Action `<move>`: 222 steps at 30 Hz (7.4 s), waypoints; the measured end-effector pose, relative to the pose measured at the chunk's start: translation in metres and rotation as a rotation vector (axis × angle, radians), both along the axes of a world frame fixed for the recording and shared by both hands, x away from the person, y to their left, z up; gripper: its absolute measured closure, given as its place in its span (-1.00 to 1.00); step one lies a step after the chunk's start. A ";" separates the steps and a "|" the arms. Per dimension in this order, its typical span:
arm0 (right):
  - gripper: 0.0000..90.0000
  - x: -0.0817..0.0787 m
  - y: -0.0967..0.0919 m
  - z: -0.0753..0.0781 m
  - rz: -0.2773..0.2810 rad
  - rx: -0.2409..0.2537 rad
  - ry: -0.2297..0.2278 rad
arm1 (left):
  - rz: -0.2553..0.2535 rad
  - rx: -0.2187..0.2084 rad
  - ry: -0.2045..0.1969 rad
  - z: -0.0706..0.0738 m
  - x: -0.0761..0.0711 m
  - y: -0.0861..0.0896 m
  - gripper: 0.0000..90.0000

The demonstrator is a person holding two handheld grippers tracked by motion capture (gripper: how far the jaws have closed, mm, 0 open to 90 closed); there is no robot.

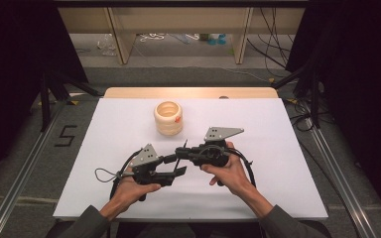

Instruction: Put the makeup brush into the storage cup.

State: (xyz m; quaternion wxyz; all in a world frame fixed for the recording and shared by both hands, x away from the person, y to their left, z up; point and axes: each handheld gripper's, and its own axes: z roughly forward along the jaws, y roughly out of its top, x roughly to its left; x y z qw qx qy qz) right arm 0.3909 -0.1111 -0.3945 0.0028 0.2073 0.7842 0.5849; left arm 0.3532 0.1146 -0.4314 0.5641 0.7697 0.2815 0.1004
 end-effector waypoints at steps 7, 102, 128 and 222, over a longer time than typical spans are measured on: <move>0.90 -0.003 0.004 0.001 0.025 -0.031 0.003 | -0.014 -0.002 0.007 0.000 0.000 0.000 0.08; -0.53 -0.012 -0.071 -0.010 -0.373 -0.162 -0.115 | 0.227 -0.078 -0.010 0.010 0.037 0.038 0.89; -0.57 -0.026 -0.096 -0.023 -0.437 -0.193 -0.120 | 0.293 -0.074 0.004 0.014 0.078 0.047 0.89; -0.60 -0.041 -0.107 -0.038 -0.439 -0.199 -0.057 | 0.467 -0.024 -0.030 0.035 0.194 0.012 0.88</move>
